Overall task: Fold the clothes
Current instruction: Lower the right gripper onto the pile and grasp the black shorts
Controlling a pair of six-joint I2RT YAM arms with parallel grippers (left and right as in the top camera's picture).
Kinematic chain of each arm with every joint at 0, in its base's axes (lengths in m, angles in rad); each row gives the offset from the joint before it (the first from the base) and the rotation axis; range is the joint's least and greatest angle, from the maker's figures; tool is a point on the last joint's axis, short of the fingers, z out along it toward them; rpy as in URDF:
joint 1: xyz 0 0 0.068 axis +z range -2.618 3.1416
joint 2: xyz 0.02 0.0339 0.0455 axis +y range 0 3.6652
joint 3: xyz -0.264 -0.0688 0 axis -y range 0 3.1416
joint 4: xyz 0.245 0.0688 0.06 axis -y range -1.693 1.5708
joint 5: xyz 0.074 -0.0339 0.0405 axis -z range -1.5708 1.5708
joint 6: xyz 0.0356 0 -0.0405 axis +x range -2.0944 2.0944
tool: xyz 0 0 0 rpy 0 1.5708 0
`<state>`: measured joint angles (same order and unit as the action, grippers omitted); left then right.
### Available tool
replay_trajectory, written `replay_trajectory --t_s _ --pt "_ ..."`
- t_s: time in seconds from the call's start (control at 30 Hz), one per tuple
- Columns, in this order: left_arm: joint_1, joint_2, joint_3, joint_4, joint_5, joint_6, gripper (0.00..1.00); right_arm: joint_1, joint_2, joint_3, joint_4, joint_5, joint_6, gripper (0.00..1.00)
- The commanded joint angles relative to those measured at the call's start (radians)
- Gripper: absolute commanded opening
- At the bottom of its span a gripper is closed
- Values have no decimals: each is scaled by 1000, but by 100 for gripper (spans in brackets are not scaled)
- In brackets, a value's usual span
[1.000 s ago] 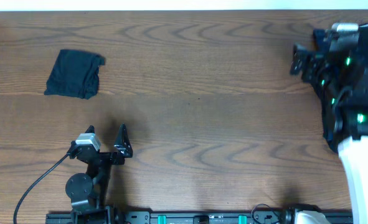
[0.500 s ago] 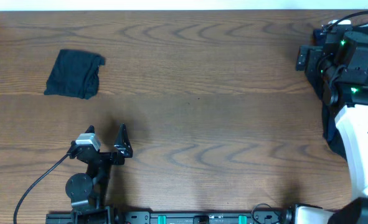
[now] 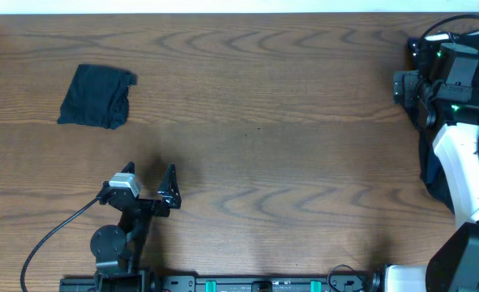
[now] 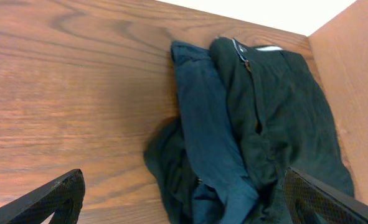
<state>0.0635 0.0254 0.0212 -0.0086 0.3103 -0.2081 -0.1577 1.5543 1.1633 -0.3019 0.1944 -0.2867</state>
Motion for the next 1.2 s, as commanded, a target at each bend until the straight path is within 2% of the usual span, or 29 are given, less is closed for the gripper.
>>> replay_trajectory --t_s 0.0,0.43,0.77,0.83,0.97,1.17 --pt "-3 -2 -15 -38 11 13 98 -15 8 19 3 27 -29 99" --pt "-3 -2 -15 -38 11 13 98 -34 10 19 11 26 -29 99" --pt "-3 -2 -15 -38 11 13 98 -100 91 21 72 73 -104 94" --pt "-3 -2 -15 -38 11 13 98 -136 119 26 112 69 -103 89" --pt "-3 -2 -15 -38 11 13 98 -190 188 108 98 41 -92 80" --pt "-3 -2 -15 -38 11 13 98 -201 319 341 0 29 -4 79"
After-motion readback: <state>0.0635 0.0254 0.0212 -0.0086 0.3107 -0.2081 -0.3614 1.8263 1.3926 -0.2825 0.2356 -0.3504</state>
